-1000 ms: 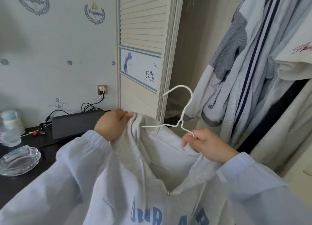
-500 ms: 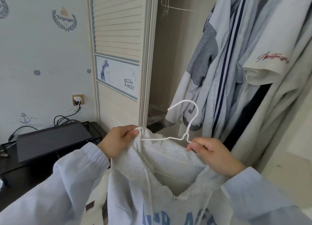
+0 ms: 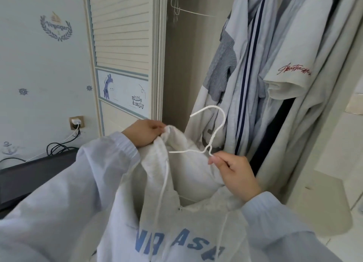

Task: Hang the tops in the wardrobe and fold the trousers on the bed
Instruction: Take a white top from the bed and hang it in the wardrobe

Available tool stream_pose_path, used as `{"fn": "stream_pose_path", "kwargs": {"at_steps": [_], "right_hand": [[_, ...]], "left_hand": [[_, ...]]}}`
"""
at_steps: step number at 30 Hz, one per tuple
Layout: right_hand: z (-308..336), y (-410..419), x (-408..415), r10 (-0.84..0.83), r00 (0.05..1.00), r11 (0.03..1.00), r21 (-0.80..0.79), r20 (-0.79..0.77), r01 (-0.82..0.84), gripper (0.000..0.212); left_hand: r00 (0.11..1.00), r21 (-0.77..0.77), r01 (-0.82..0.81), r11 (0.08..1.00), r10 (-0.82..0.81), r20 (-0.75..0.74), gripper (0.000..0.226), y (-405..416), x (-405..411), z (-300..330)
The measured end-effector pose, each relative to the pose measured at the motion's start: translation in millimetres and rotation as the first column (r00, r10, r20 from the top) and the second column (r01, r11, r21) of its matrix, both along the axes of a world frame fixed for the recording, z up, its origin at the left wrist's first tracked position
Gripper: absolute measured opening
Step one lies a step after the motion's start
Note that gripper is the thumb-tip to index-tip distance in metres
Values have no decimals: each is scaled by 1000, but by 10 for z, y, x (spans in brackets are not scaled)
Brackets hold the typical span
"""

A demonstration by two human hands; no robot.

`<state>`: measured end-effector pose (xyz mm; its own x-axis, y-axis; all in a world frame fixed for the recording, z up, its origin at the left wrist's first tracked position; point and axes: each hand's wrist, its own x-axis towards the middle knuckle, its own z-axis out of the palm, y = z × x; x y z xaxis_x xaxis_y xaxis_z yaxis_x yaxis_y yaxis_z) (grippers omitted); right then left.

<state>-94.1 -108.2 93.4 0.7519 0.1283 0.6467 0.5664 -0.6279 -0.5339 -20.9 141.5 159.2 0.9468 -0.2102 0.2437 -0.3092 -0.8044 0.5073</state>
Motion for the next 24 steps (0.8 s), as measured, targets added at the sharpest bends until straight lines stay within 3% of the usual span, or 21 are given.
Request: {"fn": "stream_pose_path", "kwargs": {"at_steps": [2,4,8,9,13,14,16,17,18,21,24], "right_hand": [[-65,83,59,-29,999,999,12,-43,30,27],[-117,167,125,-39,996,999,13,-85,40,28],[-11,320,206,-8,985,1000,22,-172,12,34],[59,339,214,4,980,1000,5,-201,-3,32],[575,179,139,72,873,988,-87,-482,-129,11],[705,57,135,20,848,971,-193,-529,-143,10],[905,-196,98,-165,850,875,-473,-499,-108,28],[989,-271,75,-221,846,859,-507,-485,-67,24],[1067,-314,53,-243,845,875,-484,-476,-21,14],[1274,-303,95,-175,849,957,-289,-499,28,22],[1573,-247,359,-53,872,979,145,-487,141,22]], "left_hand": [[996,133,-70,989,77,-47,30,196,53,-142],[996,63,-87,994,86,18,42,287,-37,-273],[969,322,125,938,-186,165,76,223,-180,-600],[951,319,144,937,-221,218,79,209,-141,-650],[864,50,228,972,-226,450,63,140,221,-649],[838,-6,254,967,-217,500,58,112,328,-573],[786,-72,294,953,-198,586,44,51,546,-383],[773,-103,305,947,-183,607,36,7,667,-261],[759,-127,328,936,-180,626,29,-50,816,-147],[762,-199,392,898,-196,617,27,-302,1228,162],[824,-288,395,872,-198,531,33,-636,1705,482]]}}
